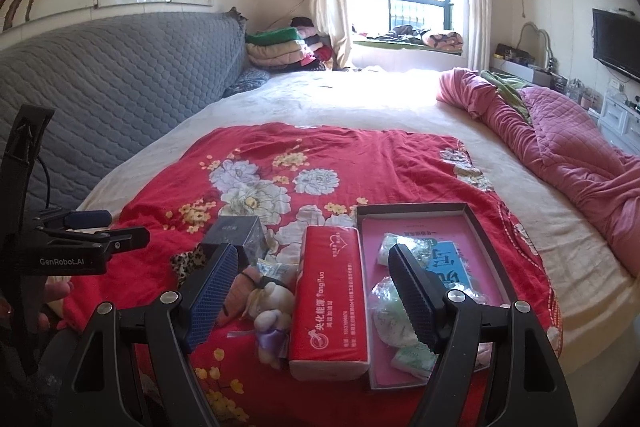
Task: Organize soft objects
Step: 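Bring both open tools down over the pink tube and small bear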
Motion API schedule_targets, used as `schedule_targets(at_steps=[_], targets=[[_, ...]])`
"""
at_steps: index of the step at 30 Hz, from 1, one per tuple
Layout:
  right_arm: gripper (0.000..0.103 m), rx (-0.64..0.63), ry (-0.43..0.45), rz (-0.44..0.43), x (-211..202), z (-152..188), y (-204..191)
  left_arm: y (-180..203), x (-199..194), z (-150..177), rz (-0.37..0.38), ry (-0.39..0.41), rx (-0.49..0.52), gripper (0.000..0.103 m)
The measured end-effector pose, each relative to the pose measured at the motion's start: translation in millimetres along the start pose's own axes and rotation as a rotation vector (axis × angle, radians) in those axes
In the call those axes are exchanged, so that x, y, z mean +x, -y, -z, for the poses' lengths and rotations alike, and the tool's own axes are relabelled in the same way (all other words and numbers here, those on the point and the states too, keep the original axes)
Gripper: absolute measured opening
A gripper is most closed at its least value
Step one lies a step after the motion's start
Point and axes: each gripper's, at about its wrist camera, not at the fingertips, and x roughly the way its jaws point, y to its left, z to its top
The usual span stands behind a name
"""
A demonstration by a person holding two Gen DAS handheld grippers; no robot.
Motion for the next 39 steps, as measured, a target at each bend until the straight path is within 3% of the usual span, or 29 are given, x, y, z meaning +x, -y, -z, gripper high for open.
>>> schedule_targets(at_steps=[21, 39], targets=[[0.079, -0.113, -0.070, -0.055, 34.5, 21.5, -52.7, -14.5, 18.0, 19.2, 0.006, -0.039, -0.005, 0.085], [0.079, -0.217, -0.148, -0.039, 77.1, 60.1, -69.2, -16.4, 69.1, 43.5, 0.040, -0.152, 0.004, 0.088]])
